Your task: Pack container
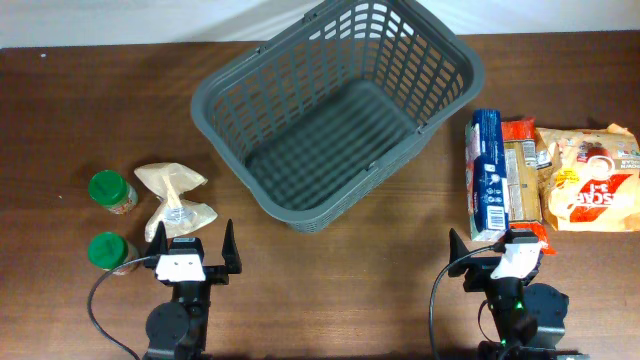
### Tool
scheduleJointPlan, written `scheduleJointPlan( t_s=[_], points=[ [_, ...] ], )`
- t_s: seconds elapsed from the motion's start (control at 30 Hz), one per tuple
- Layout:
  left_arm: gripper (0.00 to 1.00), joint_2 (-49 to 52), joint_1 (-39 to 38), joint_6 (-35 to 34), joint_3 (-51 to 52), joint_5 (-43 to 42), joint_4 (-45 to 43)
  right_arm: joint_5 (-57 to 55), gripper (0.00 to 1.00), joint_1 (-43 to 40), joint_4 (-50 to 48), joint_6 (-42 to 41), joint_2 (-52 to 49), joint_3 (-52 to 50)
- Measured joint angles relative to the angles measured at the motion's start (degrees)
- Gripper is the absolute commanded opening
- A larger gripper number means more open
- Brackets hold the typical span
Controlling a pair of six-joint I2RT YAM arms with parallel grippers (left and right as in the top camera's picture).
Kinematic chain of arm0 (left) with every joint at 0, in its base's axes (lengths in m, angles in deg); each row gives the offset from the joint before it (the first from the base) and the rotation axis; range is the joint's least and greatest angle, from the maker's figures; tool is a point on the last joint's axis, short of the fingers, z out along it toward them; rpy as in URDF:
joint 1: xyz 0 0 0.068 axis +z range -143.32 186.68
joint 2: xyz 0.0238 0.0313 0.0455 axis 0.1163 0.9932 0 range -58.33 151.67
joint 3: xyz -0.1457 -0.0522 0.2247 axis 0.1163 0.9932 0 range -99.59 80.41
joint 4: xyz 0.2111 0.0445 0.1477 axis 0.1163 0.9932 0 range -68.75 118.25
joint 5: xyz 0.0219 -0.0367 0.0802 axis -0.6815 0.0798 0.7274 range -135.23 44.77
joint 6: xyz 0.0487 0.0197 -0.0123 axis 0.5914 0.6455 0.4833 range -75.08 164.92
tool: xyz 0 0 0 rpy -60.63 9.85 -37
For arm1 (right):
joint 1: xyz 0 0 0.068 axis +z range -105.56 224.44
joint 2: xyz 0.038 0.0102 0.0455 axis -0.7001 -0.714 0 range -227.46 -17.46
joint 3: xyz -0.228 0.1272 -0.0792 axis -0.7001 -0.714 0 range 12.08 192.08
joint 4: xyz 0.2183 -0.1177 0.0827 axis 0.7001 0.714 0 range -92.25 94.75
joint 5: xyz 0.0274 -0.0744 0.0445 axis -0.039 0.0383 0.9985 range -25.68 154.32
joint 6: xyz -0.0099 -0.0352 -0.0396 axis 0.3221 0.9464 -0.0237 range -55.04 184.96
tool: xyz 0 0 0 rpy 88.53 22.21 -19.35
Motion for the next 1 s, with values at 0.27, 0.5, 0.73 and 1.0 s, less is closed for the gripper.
scheduleJointPlan(
  t_s=[0.27, 0.5, 0.73, 1.0],
  points=[
    [0.99, 0.0, 0.0, 0.0, 0.0, 0.0, 0.0, 0.0, 0.99, 0.0, 0.0, 0.0, 0.0, 0.0],
    [0.99, 0.0, 0.0, 0.0, 0.0, 0.0, 0.0, 0.0, 0.99, 0.0, 0.0, 0.0, 0.0, 0.0],
    [0.99, 0.0, 0.0, 0.0, 0.0, 0.0, 0.0, 0.0, 0.99, 0.0, 0.0, 0.0, 0.0, 0.0],
    [0.99, 0.0, 0.0, 0.0, 0.0, -2.0, 0.0, -0.6, 0.99, 0.0, -0.9, 0.0, 0.0, 0.0]
  ],
)
